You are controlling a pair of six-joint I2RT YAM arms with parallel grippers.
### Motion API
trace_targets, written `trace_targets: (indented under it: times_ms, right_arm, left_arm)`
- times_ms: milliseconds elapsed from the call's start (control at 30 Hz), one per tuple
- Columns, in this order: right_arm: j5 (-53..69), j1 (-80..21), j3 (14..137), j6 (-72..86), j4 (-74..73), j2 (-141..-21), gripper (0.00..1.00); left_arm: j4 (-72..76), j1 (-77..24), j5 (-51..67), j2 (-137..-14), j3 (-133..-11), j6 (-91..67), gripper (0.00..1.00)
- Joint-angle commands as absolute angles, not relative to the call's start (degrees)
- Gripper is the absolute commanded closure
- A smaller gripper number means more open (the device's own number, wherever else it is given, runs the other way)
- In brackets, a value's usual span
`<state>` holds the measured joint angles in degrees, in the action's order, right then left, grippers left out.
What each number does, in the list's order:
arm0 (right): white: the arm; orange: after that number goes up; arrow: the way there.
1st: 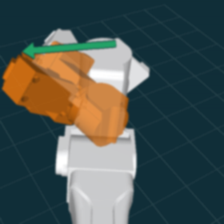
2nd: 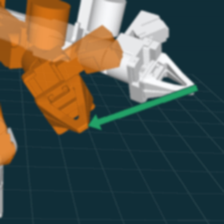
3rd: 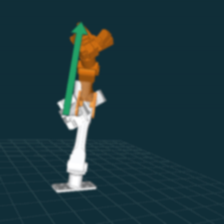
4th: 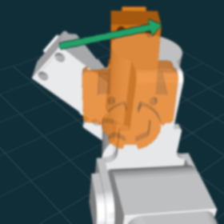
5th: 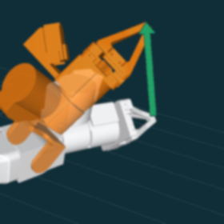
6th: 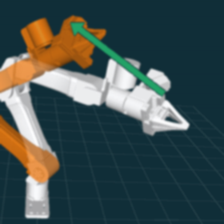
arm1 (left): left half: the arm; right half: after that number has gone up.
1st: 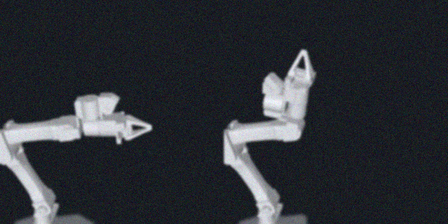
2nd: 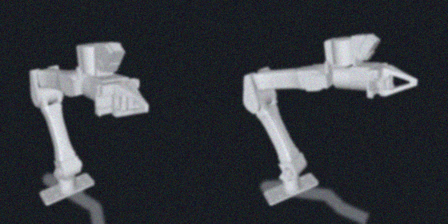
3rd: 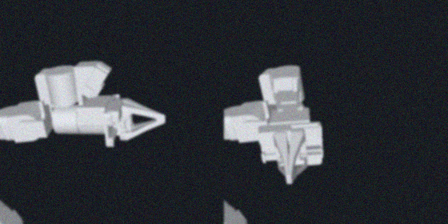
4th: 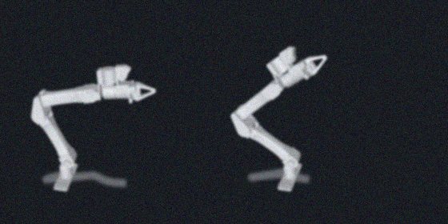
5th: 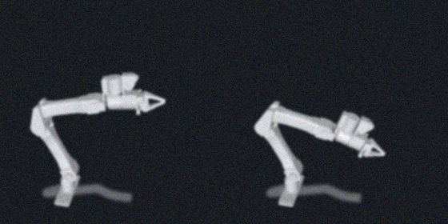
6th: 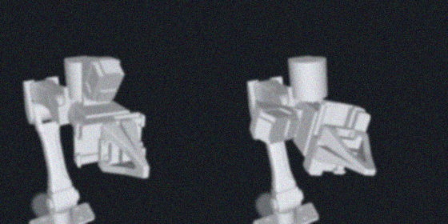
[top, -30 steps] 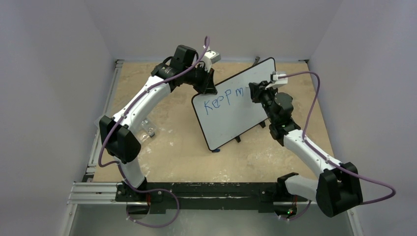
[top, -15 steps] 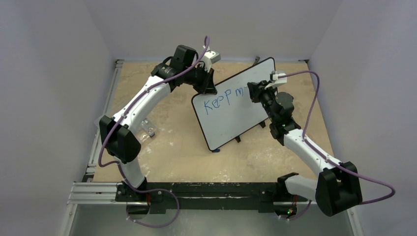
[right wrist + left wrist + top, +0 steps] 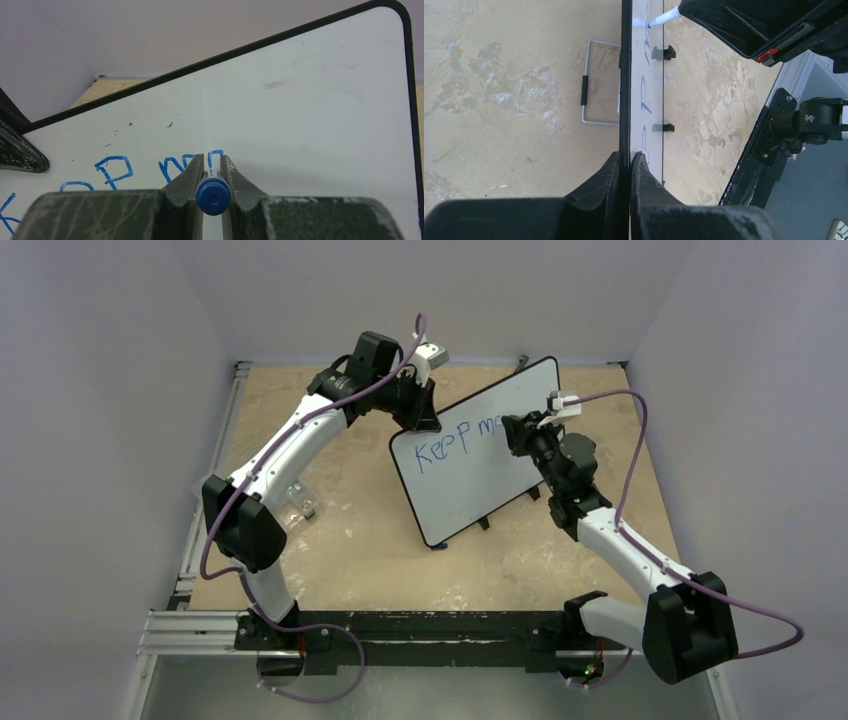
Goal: Write a sentence on the whiteboard
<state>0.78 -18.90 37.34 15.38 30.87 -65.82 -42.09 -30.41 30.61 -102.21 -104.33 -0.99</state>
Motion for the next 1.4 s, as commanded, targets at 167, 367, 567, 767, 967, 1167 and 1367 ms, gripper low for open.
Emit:
trace_targets:
  times_ms: [167, 367, 567, 767, 967, 1167, 1367]
  right_arm:
    - [-1.84, -18.80, 37.42, 13.84, 27.99, -65.93, 1.00]
    - [-2.24, -18.44, 40.10, 13.26, 27.20, -67.12, 1.00]
    - [-0.44, -18.45, 42.63, 14.22, 27.65, -68.93, 1.00]
    - [1.12, -18.44, 43.75, 15.75, 28.96, -70.27, 1.00]
    - [2.53, -18.45, 43.70, 16.43, 29.84, -70.58, 1.00]
    - [3.25, -18.43, 43.58, 16.39, 30.85, -69.70, 1.00]
    - [3.43, -18.41, 44.32, 16.09, 29.95, -69.55, 1.00]
  left_arm:
    - [-42.60, -30.10, 19.91, -101.38, -104.11, 5.58, 1.00]
    - [-42.54, -30.22, 19.65, -101.52, -103.98, 5.70, 1.00]
    - [-42.52, -30.24, 19.36, -101.47, -103.93, 5.75, 1.00]
    - [-42.36, -30.25, 19.40, -101.60, -103.71, 5.87, 1.00]
    - [-42.36, -30.26, 19.30, -101.65, -103.71, 5.83, 1.00]
    - [-42.31, -30.24, 19.35, -101.82, -103.78, 5.86, 1.00]
    - [-42.36, -30.24, 19.34, -101.63, -103.85, 5.72, 1.00]
